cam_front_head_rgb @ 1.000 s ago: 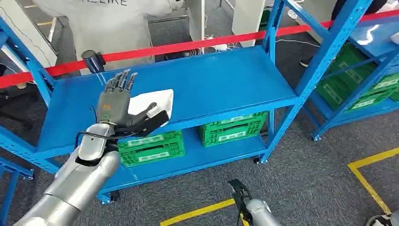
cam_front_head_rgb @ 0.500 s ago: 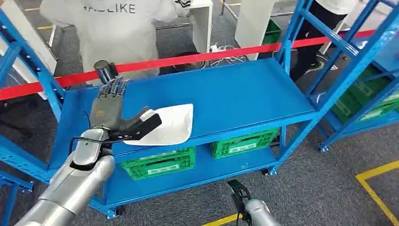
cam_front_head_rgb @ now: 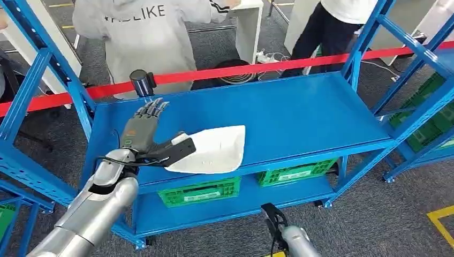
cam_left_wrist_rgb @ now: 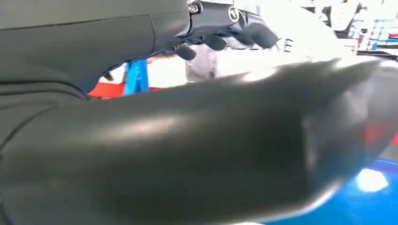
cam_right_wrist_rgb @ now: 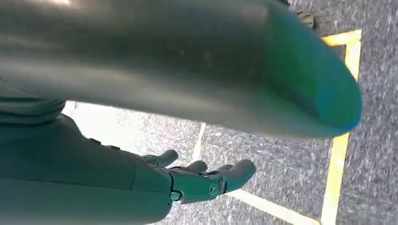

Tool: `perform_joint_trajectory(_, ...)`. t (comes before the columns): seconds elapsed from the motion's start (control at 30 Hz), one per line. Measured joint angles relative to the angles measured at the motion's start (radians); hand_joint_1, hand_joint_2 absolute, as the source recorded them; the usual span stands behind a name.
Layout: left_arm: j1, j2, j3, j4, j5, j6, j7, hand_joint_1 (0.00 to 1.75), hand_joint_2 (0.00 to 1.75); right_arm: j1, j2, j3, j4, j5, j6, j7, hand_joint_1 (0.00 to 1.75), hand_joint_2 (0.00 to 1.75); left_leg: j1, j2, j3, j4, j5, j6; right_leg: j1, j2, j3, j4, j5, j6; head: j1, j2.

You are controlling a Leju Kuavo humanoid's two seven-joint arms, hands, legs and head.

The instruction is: Take the parts from the cabinet and place them on the table.

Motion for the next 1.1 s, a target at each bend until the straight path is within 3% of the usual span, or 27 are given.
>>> perform_joint_trajectory(0.03,-0.001,-0.001,0.000,0.000,0.004,0.000,-0.002,0.00,0.00,-0.001,0.000,0.000,0.000,0.001,0.000,0.000,0.00,0.00,0.008,0.004,-0.023,0.049,-0.026,-0.011,-0.004,-0.001,0.005,-0.002,-0.001,-0.001,-0.004,0.000)
perform_joint_trajectory(0.1,0.005,-0.001,-0.001,0.000,0.010,-0.002,-0.009,0.00,0.00,-0.002,0.000,0.000,0.000,0.001,0.001,0.000,0.00,0.00,0.028,0.009,-0.107,0.209,-0.094,-0.031,-0.013,-0.001,0.011,-0.002,-0.007,0.002,-0.005,0.000)
perform_joint_trajectory(0.13,0.010,-0.003,-0.001,0.000,0.011,-0.007,-0.016,0.00,0.00,-0.001,0.000,0.000,0.000,0.002,0.001,0.000,0.00,0.00,0.038,0.010,-0.147,0.278,-0.111,-0.040,-0.020,-0.001,0.013,-0.002,-0.010,0.006,-0.005,0.000)
perform_joint_trajectory(0.17,0.016,-0.008,-0.001,0.000,0.011,-0.013,-0.024,0.00,0.00,0.000,0.000,0.000,0.000,0.002,0.001,0.000,0.00,0.00,0.046,0.012,-0.164,0.299,-0.102,-0.048,-0.026,-0.001,0.017,-0.001,-0.013,0.011,-0.005,0.000)
perform_joint_trajectory(0.2,0.021,-0.018,-0.002,0.000,0.011,-0.016,-0.030,0.00,0.00,0.000,0.000,0.000,0.000,0.003,0.001,0.000,0.00,0.00,0.054,0.013,-0.153,0.267,-0.066,-0.056,-0.033,-0.001,0.022,-0.001,-0.016,0.018,-0.005,0.000)
perform_joint_trajectory(0.23,0.023,-0.026,-0.003,-0.001,0.016,-0.019,-0.033,0.00,0.00,-0.001,0.000,0.000,0.000,0.003,0.001,0.000,0.00,0.00,0.060,0.016,-0.122,0.196,-0.018,-0.063,-0.040,-0.002,0.028,-0.001,-0.020,0.024,-0.005,0.000)
perform_joint_trajectory(0.3,0.023,-0.048,-0.007,-0.008,0.026,-0.022,-0.041,0.00,0.00,-0.004,0.000,0.000,0.000,0.003,0.001,0.000,0.00,0.00,0.071,0.021,-0.030,0.005,0.078,-0.069,-0.048,-0.002,0.043,-0.001,-0.029,0.040,-0.005,0.000)
perform_joint_trajectory(0.33,0.023,-0.058,-0.009,-0.009,0.034,-0.023,-0.045,0.00,0.00,-0.006,0.000,0.000,0.000,0.002,0.001,0.000,0.00,0.00,0.063,0.018,-0.015,-0.020,0.057,-0.068,-0.048,-0.002,0.043,-0.001,-0.030,0.050,-0.008,0.000)
perform_joint_trajectory(0.37,0.025,-0.069,-0.011,-0.013,0.040,-0.024,-0.048,0.00,0.00,-0.008,0.000,0.000,0.000,0.001,0.001,0.000,0.00,0.00,0.059,0.018,-0.011,-0.030,0.055,-0.054,-0.046,0.000,0.039,0.000,-0.028,0.061,-0.010,0.000)
perform_joint_trajectory(0.43,0.034,-0.082,-0.012,-0.017,0.049,-0.025,-0.048,0.00,0.00,-0.008,0.000,0.000,0.000,0.000,0.001,0.000,0.00,0.00,0.061,0.017,-0.014,-0.033,0.062,-0.048,-0.047,-0.001,0.039,-0.002,-0.027,0.053,-0.006,0.000)
perform_joint_trajectory(0.57,0.036,-0.093,-0.018,-0.023,0.066,-0.025,-0.054,0.00,0.00,-0.009,0.002,0.000,0.000,0.000,0.000,0.000,0.00,0.00,0.057,0.012,-0.018,-0.033,0.061,-0.036,-0.049,-0.006,0.047,-0.020,-0.019,0.066,-0.006,0.000)
perform_joint_trajectory(0.77,0.041,-0.105,-0.045,-0.031,0.071,-0.023,-0.056,0.00,0.00,-0.008,0.002,0.000,0.000,0.001,-0.011,0.000,0.00,0.00,0.051,0.012,-0.017,-0.036,0.064,-0.029,-0.053,-0.007,0.048,-0.029,-0.015,0.082,-0.007,0.000)
perform_joint_trajectory(1.1,0.051,-0.130,-0.193,-0.109,0.223,-0.068,-0.001,0.00,0.00,-0.009,0.002,0.000,0.000,-0.006,-0.002,0.000,0.00,0.00,0.049,0.012,-0.006,-0.054,0.070,-0.030,-0.053,-0.006,0.047,-0.028,-0.016,0.082,-0.007,0.000)
